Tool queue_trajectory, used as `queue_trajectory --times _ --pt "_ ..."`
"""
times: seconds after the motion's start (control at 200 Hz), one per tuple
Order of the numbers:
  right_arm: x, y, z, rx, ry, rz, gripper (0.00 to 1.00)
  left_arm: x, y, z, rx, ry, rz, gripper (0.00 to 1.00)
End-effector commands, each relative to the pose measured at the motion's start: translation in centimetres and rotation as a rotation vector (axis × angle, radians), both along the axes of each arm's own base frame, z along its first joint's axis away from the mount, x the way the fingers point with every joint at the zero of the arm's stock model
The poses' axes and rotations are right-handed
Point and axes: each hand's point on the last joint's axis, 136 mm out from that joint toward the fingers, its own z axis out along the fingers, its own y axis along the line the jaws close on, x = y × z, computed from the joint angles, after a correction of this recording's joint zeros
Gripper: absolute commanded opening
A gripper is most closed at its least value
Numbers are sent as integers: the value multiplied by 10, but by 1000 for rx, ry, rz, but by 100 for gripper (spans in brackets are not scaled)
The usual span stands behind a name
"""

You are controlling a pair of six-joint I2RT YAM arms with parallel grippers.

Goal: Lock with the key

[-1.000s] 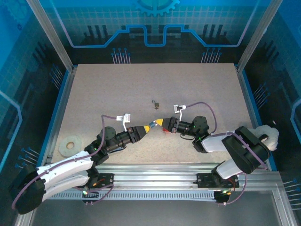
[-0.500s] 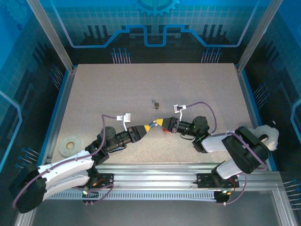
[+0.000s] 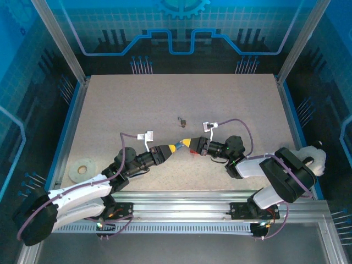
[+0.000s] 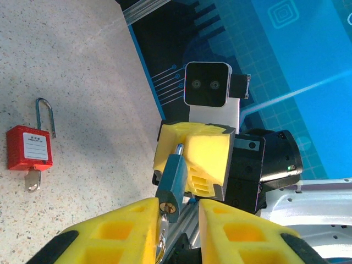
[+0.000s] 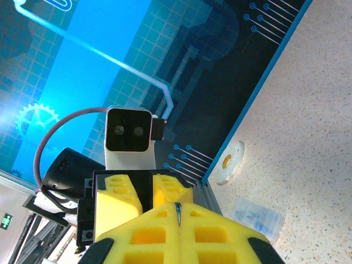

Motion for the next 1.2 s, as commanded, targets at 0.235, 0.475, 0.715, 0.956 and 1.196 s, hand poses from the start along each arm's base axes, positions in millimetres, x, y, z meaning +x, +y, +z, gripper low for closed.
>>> queue_trajectory --times 0.235,0.475,0.715,0.956,1.196 --pt "-3 -3 9 23 -56 -25 0 -4 -1 8 -90 -3 -24 28" --pt "-3 -6 12 28 -68 -43 0 -4 -2 4 -106 12 -29 31" --pt "-2 -7 12 29 -66 -53 0 -4 -2 6 -118 9 -30 27" --pt "-1 -9 13 33 -62 -71 0 -4 -6 6 -138 15 -46 24" --pt "-2 -12 14 39 -64 -87 0 -2 -9 4 -148 20 -55 24"
